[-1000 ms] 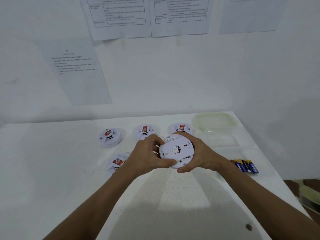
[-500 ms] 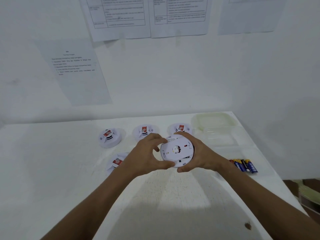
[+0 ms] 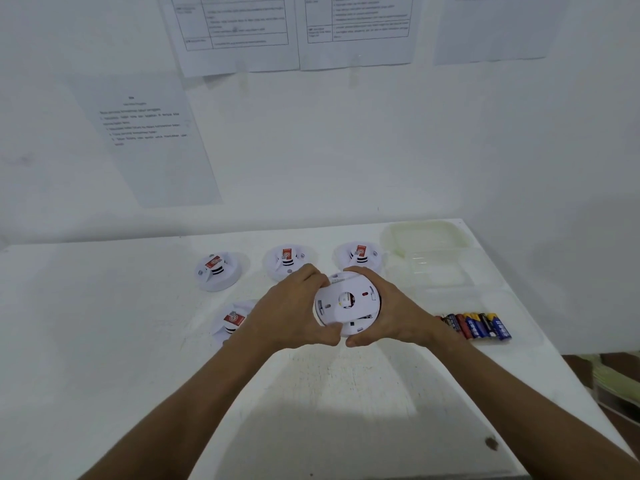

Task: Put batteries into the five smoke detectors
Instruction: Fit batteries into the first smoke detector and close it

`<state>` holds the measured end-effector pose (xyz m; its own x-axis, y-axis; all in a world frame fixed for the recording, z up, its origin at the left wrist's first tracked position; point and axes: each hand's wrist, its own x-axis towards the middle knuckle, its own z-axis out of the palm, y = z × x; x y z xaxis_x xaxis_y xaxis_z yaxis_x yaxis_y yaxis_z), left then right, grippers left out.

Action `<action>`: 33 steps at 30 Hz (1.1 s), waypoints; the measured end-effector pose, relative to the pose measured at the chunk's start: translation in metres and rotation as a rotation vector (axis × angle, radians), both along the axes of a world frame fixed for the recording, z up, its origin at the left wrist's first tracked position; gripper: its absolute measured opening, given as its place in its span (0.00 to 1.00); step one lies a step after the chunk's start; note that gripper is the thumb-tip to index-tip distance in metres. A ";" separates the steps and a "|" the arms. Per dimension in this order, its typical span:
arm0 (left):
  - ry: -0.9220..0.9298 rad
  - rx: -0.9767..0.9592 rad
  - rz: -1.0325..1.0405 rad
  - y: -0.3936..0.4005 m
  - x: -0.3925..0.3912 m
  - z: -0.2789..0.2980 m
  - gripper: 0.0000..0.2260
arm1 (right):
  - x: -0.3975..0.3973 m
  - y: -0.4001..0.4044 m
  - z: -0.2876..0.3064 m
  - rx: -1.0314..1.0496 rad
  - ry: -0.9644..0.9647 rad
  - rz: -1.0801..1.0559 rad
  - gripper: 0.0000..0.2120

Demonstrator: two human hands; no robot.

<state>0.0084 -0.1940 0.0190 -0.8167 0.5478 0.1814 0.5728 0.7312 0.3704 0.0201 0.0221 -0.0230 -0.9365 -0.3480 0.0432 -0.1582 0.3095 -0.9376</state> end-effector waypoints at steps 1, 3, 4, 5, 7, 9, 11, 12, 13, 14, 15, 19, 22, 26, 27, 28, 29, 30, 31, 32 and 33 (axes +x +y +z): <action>-0.011 0.013 -0.003 -0.001 -0.001 -0.001 0.31 | 0.000 0.000 -0.001 -0.001 -0.001 -0.002 0.47; -0.018 0.019 -0.011 -0.001 -0.001 -0.002 0.31 | 0.000 -0.001 -0.002 0.001 0.000 -0.002 0.47; -0.017 0.014 -0.013 -0.001 -0.001 -0.002 0.31 | 0.000 -0.001 -0.002 0.002 0.002 0.000 0.47; -0.013 0.012 -0.013 -0.001 -0.001 -0.002 0.31 | 0.000 -0.001 -0.003 0.002 0.006 0.001 0.47; -0.018 0.021 -0.016 -0.002 -0.001 -0.002 0.30 | 0.000 -0.002 -0.003 0.005 0.015 0.000 0.47; -0.046 0.051 -0.022 -0.003 -0.003 -0.002 0.27 | 0.000 -0.002 -0.003 0.012 0.014 0.009 0.47; -0.068 0.079 -0.033 -0.005 -0.004 -0.002 0.24 | 0.000 -0.002 -0.004 0.023 0.016 0.016 0.48; -0.071 0.081 -0.037 -0.006 -0.005 -0.002 0.23 | 0.000 -0.002 -0.003 0.027 0.022 0.017 0.48; -0.071 0.078 -0.036 -0.006 -0.005 -0.002 0.24 | 0.000 -0.003 -0.003 0.027 0.026 0.016 0.47; -0.067 0.072 -0.030 -0.006 -0.005 -0.003 0.24 | 0.000 -0.003 -0.002 0.024 0.030 0.015 0.47; -0.063 0.065 -0.023 -0.006 -0.005 -0.004 0.25 | -0.001 -0.004 -0.002 0.021 0.033 0.011 0.47; -0.048 0.053 0.000 -0.005 -0.002 -0.009 0.30 | -0.001 -0.004 -0.001 0.027 0.040 0.004 0.46; -0.008 0.061 -0.003 -0.004 -0.001 -0.009 0.30 | 0.000 -0.004 -0.001 0.020 0.036 -0.003 0.46; -0.006 0.081 -0.032 -0.005 -0.003 -0.008 0.29 | 0.001 -0.003 -0.002 0.006 0.012 0.002 0.46; -0.012 0.082 -0.042 -0.005 -0.004 -0.008 0.29 | 0.001 -0.003 -0.002 0.006 0.008 0.005 0.46; -0.020 0.077 -0.054 -0.005 -0.005 -0.008 0.30 | 0.001 -0.003 -0.002 0.007 0.005 0.010 0.45; -0.026 0.068 -0.065 -0.006 -0.006 -0.007 0.31 | 0.001 -0.003 -0.002 0.010 0.005 0.012 0.45; -0.025 0.058 -0.072 -0.006 -0.007 -0.007 0.32 | 0.001 -0.003 -0.001 0.015 0.009 0.016 0.45; -0.020 0.055 -0.073 -0.006 -0.007 -0.007 0.33 | 0.000 -0.003 -0.001 0.021 0.014 0.016 0.44; -0.013 0.062 -0.071 -0.006 -0.006 -0.007 0.33 | 0.000 -0.003 0.000 0.025 0.018 0.015 0.44; -0.008 0.064 -0.072 -0.006 -0.005 -0.008 0.35 | 0.000 -0.003 0.000 0.027 0.018 0.012 0.44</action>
<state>0.0035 -0.1999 0.0109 -0.7770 0.5929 0.2117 0.6201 0.6627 0.4200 0.0200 0.0189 -0.0231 -0.9316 -0.3600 0.0508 -0.1791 0.3328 -0.9258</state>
